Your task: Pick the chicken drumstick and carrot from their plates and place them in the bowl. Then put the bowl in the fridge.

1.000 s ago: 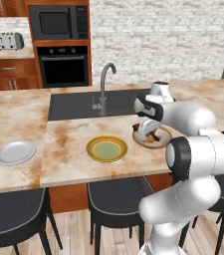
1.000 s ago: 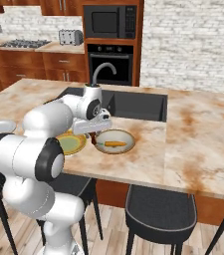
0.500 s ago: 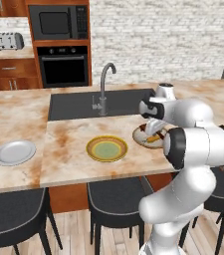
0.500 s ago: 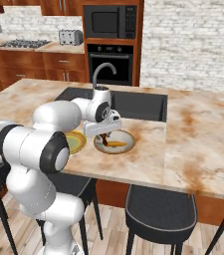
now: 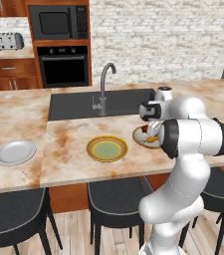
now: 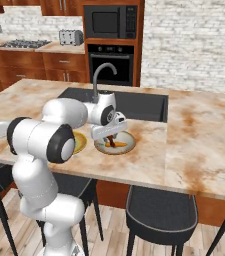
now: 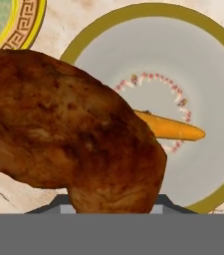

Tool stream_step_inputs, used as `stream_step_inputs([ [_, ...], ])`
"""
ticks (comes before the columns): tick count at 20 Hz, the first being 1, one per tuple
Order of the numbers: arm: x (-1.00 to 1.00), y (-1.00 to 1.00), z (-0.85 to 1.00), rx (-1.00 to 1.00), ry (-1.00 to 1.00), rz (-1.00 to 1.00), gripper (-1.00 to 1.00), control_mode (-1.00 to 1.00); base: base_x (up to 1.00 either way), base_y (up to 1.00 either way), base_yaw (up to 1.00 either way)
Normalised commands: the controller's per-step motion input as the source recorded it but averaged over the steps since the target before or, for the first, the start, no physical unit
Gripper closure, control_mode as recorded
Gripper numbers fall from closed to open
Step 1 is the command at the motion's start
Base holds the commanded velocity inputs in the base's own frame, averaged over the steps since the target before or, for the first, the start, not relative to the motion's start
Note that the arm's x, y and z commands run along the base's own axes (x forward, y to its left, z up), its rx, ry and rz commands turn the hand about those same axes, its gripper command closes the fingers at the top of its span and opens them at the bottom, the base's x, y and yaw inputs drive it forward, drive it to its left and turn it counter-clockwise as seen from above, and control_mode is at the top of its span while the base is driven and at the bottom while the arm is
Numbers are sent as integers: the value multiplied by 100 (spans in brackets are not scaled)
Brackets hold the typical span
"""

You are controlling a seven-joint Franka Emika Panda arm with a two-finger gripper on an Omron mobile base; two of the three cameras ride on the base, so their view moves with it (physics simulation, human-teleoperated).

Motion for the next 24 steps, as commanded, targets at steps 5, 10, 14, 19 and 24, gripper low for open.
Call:
stream_step_inputs([
  [5,28,-2,-17,-5,-2,8,100,-100,0,0,0],
  [10,9,0,-29,-7,-4,11,100,-100,0,0,0],
  [14,11,0,-25,-2,-1,11,100,-100,0,0,0],
  [19,20,-3,-16,0,-1,8,100,-100,0,0,0],
  [24,24,-9,-6,0,2,7,100,-100,0,0,0],
])
